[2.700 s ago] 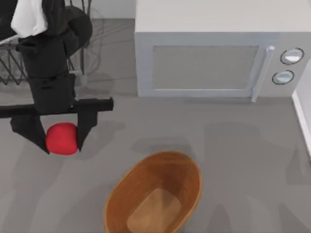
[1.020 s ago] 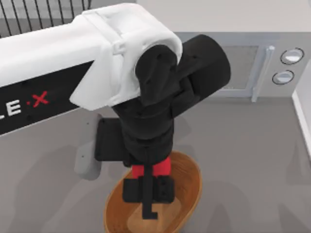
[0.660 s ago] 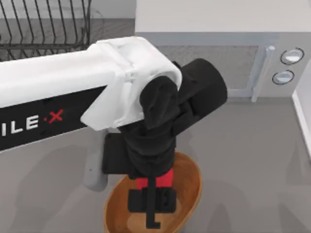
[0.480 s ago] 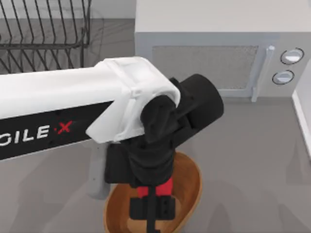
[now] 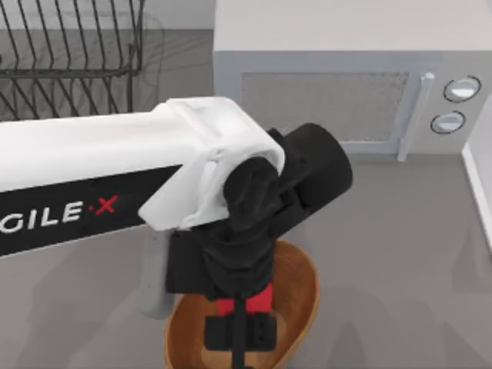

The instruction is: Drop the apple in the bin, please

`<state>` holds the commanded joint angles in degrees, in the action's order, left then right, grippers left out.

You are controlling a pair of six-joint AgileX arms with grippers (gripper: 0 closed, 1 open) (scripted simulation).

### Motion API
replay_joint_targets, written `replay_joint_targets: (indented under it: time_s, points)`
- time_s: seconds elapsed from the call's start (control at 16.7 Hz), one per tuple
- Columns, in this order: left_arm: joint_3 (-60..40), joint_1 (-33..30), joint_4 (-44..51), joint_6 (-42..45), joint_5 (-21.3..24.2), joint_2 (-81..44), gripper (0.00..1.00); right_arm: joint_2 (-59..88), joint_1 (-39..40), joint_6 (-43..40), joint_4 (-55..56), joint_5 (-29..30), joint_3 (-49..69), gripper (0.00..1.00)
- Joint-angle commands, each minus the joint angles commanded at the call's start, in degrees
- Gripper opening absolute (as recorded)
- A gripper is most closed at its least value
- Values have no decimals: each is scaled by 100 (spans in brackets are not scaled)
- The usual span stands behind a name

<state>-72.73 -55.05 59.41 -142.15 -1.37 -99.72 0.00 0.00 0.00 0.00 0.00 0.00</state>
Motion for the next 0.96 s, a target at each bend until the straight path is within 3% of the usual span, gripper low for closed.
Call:
replay_joint_targets:
  time_s: [0.6, 0.96]
  points:
    - [0, 0, 0, 0, 0, 0, 98, 0, 0, 0, 0, 0, 0, 100]
    - [0, 0, 0, 0, 0, 0, 100, 0, 0, 0, 0, 0, 0, 100]
